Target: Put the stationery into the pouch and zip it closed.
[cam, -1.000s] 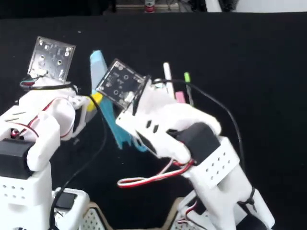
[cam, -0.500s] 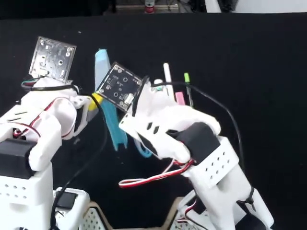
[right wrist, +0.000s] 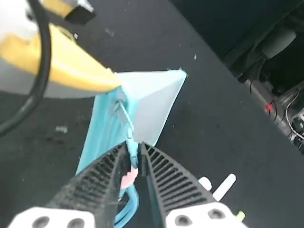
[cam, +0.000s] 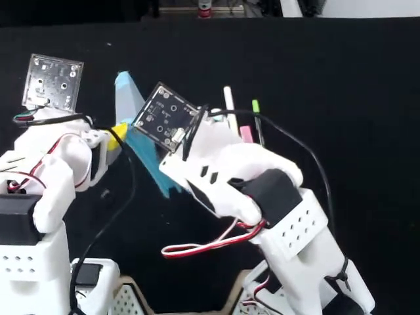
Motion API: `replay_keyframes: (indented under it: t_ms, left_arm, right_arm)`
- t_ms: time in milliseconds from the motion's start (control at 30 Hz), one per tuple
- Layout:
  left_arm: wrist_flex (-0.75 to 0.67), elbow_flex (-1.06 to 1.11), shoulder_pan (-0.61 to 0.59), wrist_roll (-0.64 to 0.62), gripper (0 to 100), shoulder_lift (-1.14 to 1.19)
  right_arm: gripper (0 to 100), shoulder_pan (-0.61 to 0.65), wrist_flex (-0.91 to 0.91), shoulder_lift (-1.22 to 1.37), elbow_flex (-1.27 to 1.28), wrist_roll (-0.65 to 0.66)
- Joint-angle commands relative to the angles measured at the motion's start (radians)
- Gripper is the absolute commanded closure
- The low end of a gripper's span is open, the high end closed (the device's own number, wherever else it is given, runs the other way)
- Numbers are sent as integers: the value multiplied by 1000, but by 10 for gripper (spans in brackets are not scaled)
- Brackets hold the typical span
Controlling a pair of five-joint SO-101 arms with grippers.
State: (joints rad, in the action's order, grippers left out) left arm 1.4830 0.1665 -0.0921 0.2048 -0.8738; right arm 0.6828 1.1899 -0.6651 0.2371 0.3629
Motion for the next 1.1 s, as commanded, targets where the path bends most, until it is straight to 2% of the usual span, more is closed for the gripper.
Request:
replay_keyframes:
  t_ms: [0,200,633,1067]
  left_arm:
    - [26,2,-28,-9,747,5]
    - [68,-67,-19,-66,747,8]
    - [63,-71,-2,-78,747,6]
    - [69,-128,-2,-78,747,15]
  right_arm:
    - [988,-14,-63,-54,-59,2]
    - [988,-14,-72,-27,-131,2]
    - [988,-14,167,240,-549,2]
    - [988,-6,341,251,-529,-2]
